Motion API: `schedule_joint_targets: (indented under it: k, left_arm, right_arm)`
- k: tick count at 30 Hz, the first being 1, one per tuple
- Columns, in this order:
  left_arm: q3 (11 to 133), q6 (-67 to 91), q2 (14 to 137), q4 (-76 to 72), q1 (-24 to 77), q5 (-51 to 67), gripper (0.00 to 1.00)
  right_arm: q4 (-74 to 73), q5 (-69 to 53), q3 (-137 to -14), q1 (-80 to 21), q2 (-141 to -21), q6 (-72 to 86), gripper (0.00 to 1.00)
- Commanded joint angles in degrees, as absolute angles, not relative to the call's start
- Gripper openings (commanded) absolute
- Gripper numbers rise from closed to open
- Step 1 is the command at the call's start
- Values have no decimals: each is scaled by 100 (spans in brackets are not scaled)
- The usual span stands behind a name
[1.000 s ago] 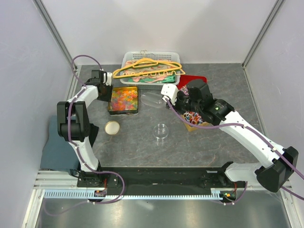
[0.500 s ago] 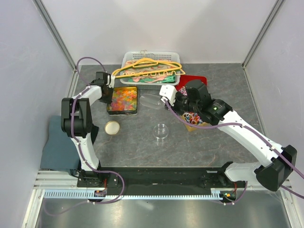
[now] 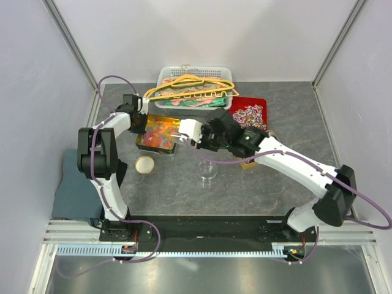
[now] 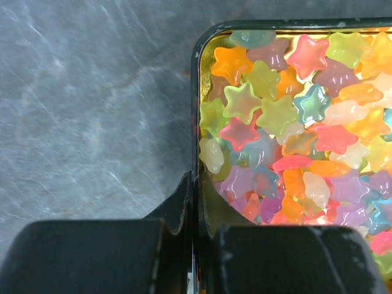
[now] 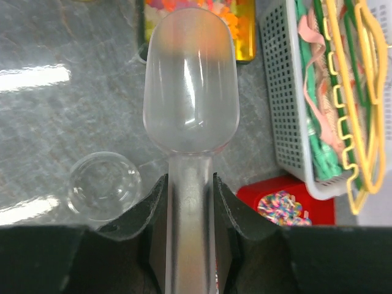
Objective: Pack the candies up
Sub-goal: Scoop the fake candies from the storage box.
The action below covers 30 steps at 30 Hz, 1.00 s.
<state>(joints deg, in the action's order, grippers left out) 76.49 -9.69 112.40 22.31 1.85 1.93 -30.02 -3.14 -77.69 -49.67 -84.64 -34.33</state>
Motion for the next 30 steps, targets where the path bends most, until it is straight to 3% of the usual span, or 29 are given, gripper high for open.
schedule_joint_targets:
  k: [1,11,30]
  left_arm:
    - [7445,-1046,10662,1909,264,615,2]
    - [6909,-1327,9897,1328,659,554,2]
    - [6548,-1889,9229,633,1415,53,2]
  right_arm:
    - [-2962,1088,-8603,-5291,-9113,-3718,0]
    - [-3313,2434,-9799,-5501,-10467,-4464,0]
    - [-3437,4209,-9651,-5889,-11215,-6240,0]
